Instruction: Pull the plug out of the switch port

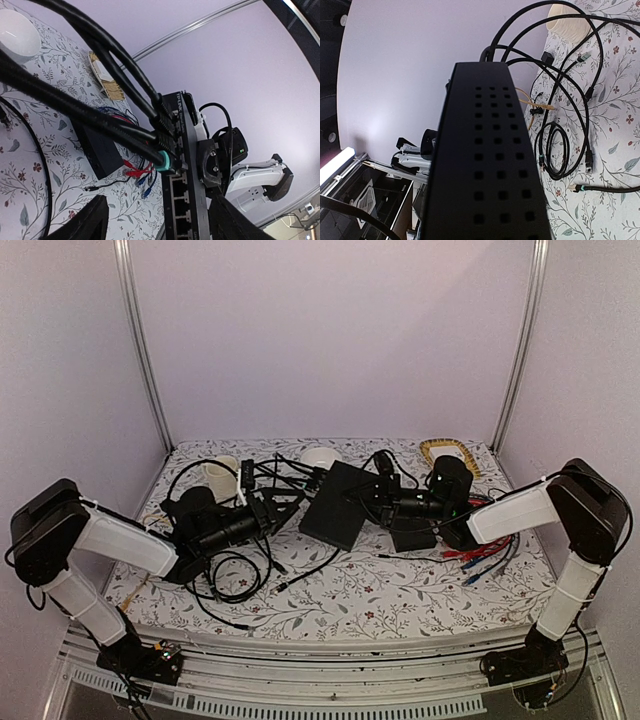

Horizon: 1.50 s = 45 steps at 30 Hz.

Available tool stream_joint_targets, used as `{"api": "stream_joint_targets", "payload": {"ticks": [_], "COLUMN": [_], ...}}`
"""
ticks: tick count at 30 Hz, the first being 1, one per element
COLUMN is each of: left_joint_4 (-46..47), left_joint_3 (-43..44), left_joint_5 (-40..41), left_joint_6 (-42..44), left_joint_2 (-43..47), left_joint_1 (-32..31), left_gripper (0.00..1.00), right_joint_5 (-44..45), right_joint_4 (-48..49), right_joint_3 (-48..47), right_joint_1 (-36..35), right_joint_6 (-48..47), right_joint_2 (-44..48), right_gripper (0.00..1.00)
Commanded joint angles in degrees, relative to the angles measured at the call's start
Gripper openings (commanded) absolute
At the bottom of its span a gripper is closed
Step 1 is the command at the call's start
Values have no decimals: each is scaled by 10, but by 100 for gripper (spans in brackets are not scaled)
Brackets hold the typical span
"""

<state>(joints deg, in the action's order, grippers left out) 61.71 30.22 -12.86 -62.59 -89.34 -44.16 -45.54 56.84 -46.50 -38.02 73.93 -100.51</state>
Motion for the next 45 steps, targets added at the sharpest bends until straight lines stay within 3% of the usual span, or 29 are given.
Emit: {"api": "stream_joint_targets", "payload": {"ticks": [1, 27, 45], "left_joint_4": [34, 4, 10], "left_joint_3": [22, 53, 62], "left_joint_5": [-22, -37, -38], "left_joint_6": [0, 5, 2], "left_joint_2": [-19, -37, -47], "left_joint_1": [11, 12, 8], "left_gripper": [70, 51, 44], "right_joint_5": [-3, 2, 1], "right_joint_4": [72, 74, 80], "right_joint_3": [-24, -12, -9], "right_joint_1": [-8, -19, -21], "right_joint_6": [4, 3, 5], "right_joint_2": [1, 9, 10], "right_gripper": [2, 2, 2]}}
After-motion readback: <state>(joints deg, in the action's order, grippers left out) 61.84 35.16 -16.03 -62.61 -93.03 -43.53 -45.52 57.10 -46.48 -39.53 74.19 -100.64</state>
